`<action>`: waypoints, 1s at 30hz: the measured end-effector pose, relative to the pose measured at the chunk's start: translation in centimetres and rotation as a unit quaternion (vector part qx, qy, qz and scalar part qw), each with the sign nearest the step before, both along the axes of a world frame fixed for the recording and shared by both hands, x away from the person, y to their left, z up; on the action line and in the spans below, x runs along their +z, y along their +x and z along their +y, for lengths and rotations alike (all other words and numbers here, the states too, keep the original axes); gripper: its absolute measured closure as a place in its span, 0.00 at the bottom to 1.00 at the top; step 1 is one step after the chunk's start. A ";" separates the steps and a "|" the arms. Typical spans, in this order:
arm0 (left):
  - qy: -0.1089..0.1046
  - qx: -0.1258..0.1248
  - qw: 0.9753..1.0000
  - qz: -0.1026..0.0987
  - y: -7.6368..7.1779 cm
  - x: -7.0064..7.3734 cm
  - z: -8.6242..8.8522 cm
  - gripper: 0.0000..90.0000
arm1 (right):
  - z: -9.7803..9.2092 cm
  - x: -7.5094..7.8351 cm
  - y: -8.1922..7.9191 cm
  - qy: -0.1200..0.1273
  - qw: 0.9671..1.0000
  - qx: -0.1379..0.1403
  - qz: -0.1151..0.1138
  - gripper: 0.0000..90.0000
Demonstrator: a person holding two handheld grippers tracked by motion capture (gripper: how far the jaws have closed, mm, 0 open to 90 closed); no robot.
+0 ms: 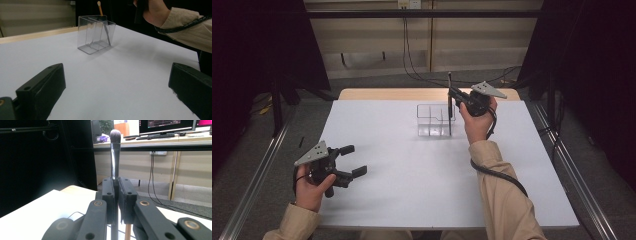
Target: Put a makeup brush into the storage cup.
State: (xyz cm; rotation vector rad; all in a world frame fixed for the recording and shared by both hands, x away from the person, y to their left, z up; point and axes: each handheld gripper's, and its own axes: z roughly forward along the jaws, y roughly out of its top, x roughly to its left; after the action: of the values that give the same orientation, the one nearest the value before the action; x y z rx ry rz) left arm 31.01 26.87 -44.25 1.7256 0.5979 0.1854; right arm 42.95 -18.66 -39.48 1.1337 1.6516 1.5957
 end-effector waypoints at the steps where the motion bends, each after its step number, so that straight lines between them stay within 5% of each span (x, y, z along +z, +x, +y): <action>1: 0.000 0.000 1.000 0.000 0.0 0.0 0.0 0.01 | 0.0 0.0 0.0 0.000 1.000 0.000 0.001 0.94; 30: -0.002 0.001 1.000 -0.001 0.0 0.1 0.0 0.01 | 0.5 -1.1 0.1 -0.007 1.000 0.009 0.007 0.94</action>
State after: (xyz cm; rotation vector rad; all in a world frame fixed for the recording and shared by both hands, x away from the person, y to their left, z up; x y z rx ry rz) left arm 30.97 26.90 -44.20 1.7211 0.5993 0.1874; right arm 43.03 -18.15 -40.56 1.1285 1.6852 1.5883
